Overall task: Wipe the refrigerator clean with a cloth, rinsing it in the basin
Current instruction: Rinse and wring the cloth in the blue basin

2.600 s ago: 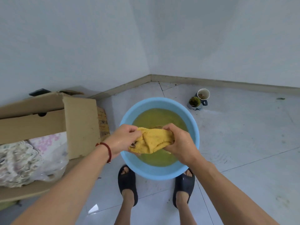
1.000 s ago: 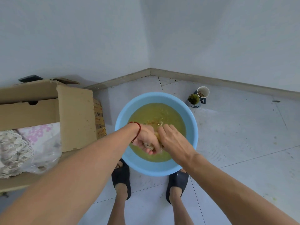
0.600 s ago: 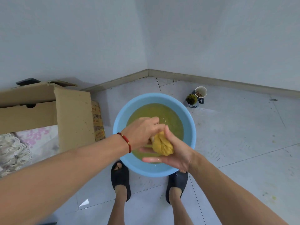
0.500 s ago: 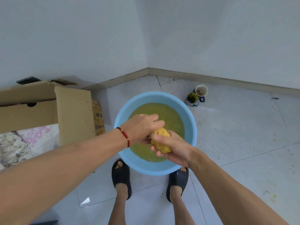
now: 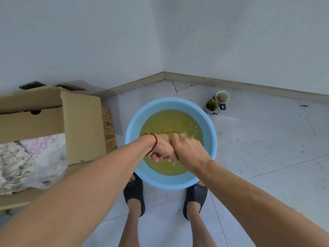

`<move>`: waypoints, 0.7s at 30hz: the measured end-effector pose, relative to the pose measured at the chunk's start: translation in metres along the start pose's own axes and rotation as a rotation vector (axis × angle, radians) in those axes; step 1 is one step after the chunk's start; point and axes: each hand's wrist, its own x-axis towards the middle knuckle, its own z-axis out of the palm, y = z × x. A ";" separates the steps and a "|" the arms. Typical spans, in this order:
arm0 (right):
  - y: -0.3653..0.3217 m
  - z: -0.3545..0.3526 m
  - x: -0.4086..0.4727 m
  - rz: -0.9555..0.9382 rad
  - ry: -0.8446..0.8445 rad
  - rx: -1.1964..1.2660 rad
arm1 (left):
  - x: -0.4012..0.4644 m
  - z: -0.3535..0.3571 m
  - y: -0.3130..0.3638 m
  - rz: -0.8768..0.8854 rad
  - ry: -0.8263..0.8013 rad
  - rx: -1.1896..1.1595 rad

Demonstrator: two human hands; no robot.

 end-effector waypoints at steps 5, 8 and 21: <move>0.003 0.002 -0.006 0.109 -0.099 0.343 | -0.006 0.004 0.002 0.105 0.177 0.209; 0.020 -0.025 -0.007 0.462 -0.334 1.231 | -0.011 0.005 -0.005 0.361 0.467 0.361; -0.004 -0.049 -0.009 0.000 -1.001 1.991 | -0.057 -0.031 -0.020 1.297 0.903 1.055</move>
